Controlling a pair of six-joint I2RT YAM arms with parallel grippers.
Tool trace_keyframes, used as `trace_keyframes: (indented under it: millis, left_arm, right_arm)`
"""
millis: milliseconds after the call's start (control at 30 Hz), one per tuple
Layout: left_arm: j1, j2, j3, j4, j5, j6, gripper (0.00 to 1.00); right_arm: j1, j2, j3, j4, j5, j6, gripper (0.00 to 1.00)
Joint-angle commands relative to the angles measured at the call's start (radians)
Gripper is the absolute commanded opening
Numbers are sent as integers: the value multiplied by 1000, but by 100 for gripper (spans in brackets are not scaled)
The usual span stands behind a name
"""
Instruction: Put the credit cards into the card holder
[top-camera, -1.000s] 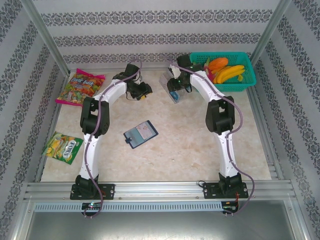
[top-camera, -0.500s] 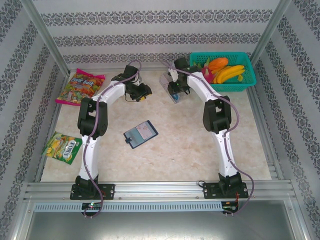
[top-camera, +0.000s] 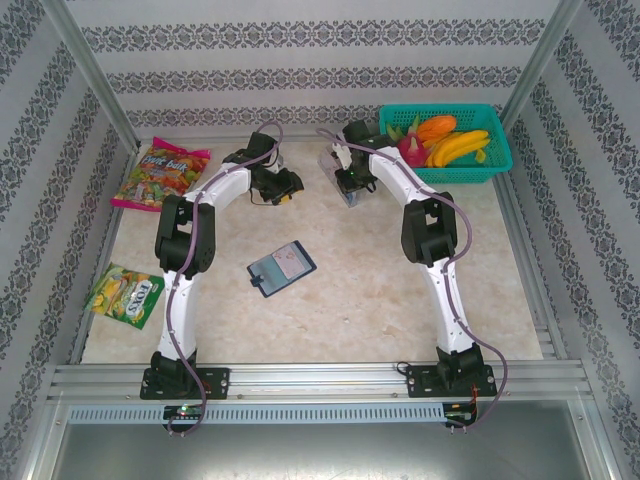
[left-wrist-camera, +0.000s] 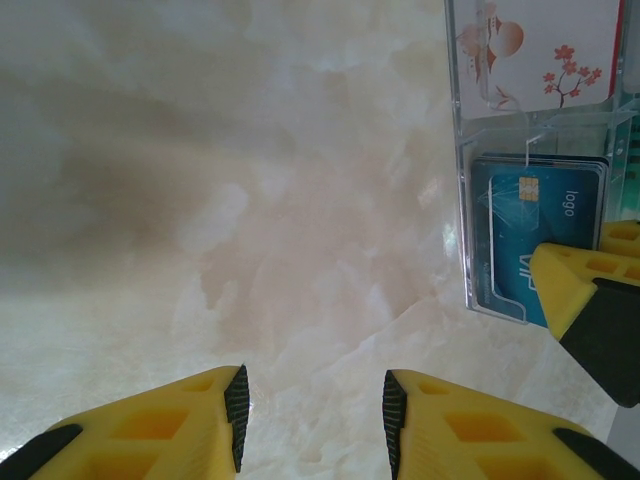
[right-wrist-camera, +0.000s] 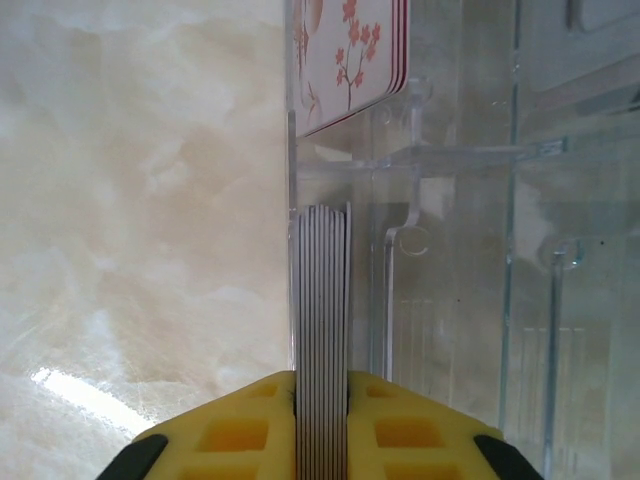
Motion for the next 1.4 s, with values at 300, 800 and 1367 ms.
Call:
trace_keyframes:
  millis: [300, 800, 1367]
  left_arm:
    - [-3, -58, -16, 16, 15, -5, 43]
    - [5, -118, -88, 32, 3, -9, 43]
    - [18, -227, -209, 86, -24, -36, 43]
  right_arm:
    - [37, -13, -37, -115, -129, -126, 8]
    - [97, -233, -475, -59, -256, -186, 6]
    - [108, -409, -660, 48, -158, -185, 36]
